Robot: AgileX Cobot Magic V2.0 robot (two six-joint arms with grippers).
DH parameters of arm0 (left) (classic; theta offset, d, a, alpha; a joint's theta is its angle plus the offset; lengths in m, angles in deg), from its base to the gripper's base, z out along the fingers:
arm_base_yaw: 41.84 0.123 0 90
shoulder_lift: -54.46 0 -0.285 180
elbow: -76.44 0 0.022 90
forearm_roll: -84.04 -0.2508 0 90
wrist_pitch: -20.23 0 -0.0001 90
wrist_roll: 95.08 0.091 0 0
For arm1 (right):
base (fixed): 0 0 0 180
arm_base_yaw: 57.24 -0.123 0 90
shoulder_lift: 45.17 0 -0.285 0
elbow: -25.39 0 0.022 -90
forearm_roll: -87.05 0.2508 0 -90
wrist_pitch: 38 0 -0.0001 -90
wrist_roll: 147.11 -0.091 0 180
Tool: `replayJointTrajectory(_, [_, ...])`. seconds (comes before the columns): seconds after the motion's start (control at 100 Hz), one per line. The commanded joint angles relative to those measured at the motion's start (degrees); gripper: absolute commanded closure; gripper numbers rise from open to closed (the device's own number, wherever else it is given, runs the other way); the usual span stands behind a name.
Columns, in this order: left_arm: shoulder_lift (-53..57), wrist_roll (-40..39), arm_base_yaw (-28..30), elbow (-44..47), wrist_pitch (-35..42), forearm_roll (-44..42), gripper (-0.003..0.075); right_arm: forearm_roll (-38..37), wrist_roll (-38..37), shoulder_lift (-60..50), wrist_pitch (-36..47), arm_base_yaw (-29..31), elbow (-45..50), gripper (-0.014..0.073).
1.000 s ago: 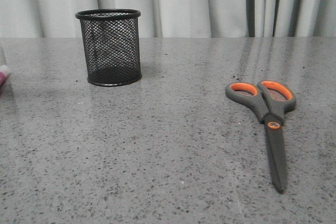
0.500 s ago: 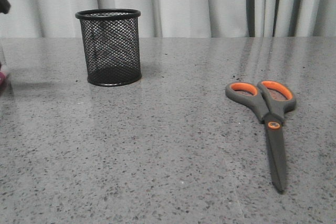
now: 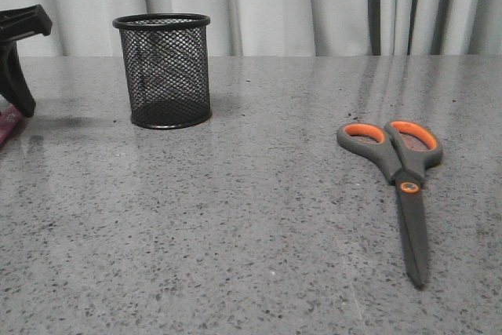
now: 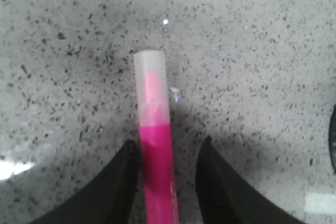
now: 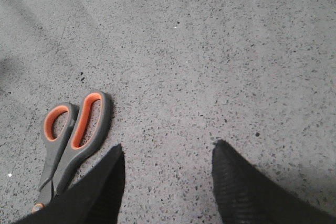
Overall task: Put pen and scissors into bin
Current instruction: 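Lift the pink highlighter with the left gripper above the mesh cup, then lower the highlighter into the mesh cup and open the left gripper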
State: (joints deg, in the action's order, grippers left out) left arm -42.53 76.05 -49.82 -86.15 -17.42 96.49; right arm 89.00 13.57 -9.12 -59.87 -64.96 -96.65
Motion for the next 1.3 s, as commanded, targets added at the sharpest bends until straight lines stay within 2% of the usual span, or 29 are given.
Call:
replayJointTrajectory(0.0, [0.0,-0.8,-0.4,-1.1,0.7,0.4,0.0469,0.0,0.2,0.6,3.7,-0.1,-2.1,0.0255])
replayJointTrajectory(0.09, [-1.6,-0.8,-0.4,-1.1,-0.1,0.4,0.0506,0.0,0.2,0.6,3.7,-0.1,-2.1,0.0255])
replayJointTrajectory(0.14, [-2.4,-0.8,-0.4,-1.1,-1.4,0.4,0.0570,0.0,0.2,0.6,3.7,-0.1,-2.1,0.0255])
replayJointTrajectory(0.18, [-2.9,-0.7,-0.4,-1.1,-2.0,0.1,0.0671,0.0,0.2,0.6,3.7,-0.1,-2.1,0.0255])
replayJointTrajectory(0.19, [-2.9,-0.5,-0.4,-1.1,-2.1,0.1,0.0671,0.0,0.2,0.6,3.7,-0.1,-2.1,0.0255])
replayJointTrajectory(0.21, [-3.1,-0.2,-0.4,-1.1,-2.1,-0.3,0.0736,0.0,0.2,0.6,3.7,-0.1,-2.1,0.0255])
replayJointTrajectory(0.22, [-3.1,-0.1,-0.4,-1.1,-1.9,-0.6,0.0741,0.0,0.2,0.6,3.7,-0.1,-2.1,0.0255])
replayJointTrajectory(0.37, [0.1,0.9,-0.4,-1.1,4.2,-0.3,0.0739,0.0,0.2,0.6,3.7,-0.1,-2.1,0.0255])
replayJointTrajectory(0.5, [7.6,11.1,-2.4,-1.1,18.1,8.7,0.0739,0.0,0.2,0.6,4.0,-0.1,-2.1,0.0255])
replayJointTrajectory(0.62, [13.5,20.4,-7.7,-1.1,32.7,17.2,0.0738,0.0,0.2,0.6,4.7,-0.1,-2.1,0.0255])
replayJointTrajectory(0.81, [14.6,20.6,-19.4,-1.2,50.3,17.1,0.0738,0.0,0.2,0.6,6.0,-0.1,-2.1,0.0255])
replayJointTrajectory(1.0, [9.1,20.6,-27.3,-1.2,59.3,16.9,0.0738,0.0,0.2,0.6,5.9,-0.1,-2.1,0.0255])
replayJointTrajectory(1.29, [0.6,20.5,-28.1,-1.2,67.3,16.9,0.0738,0.0,0.2,0.6,4.1,-0.1,-2.1,0.0255])
